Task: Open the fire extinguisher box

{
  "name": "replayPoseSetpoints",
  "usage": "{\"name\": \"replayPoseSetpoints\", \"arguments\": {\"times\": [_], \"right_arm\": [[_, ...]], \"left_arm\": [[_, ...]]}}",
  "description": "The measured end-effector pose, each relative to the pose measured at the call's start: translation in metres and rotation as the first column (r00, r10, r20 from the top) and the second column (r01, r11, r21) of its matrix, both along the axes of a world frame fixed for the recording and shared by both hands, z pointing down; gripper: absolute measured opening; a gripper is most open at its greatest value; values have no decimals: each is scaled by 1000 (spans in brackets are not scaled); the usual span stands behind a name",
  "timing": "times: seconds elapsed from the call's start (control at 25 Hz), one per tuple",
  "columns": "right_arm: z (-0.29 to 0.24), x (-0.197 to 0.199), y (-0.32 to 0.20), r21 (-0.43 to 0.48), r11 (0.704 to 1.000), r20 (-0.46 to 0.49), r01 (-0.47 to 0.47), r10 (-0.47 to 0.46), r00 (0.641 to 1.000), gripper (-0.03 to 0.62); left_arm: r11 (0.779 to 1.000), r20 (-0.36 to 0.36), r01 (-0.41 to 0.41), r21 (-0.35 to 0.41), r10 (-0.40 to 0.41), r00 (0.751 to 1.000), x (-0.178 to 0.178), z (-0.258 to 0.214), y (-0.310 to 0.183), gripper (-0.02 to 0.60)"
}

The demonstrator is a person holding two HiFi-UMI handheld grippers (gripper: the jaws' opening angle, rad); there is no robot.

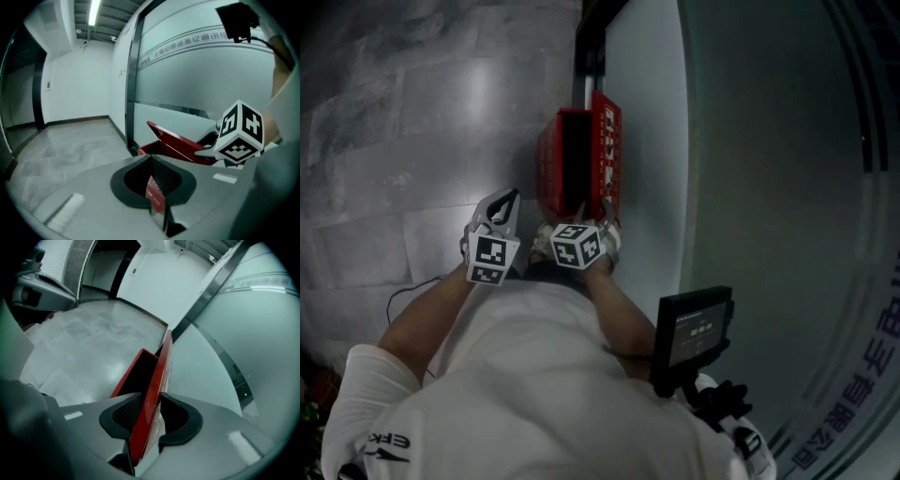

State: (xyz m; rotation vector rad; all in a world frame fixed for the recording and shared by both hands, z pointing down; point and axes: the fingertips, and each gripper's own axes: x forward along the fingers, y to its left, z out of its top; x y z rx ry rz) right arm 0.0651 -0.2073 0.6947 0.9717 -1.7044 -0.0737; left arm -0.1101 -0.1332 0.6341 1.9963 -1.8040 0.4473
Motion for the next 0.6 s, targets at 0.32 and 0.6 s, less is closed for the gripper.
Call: {"name": "replayPoseSetpoints", "arguments": {"times": [0.32, 0.6], "right_arm": [[-34, 57, -33, 55, 992, 22, -112, 111, 994, 110], [-45, 98, -60, 101, 976, 19, -194, 193, 981, 103]], "left_arm": [[998, 13, -33, 54, 33, 999, 22, -32, -9, 3], [996, 24, -66, 67, 64, 998, 38, -40, -12, 3]]}}
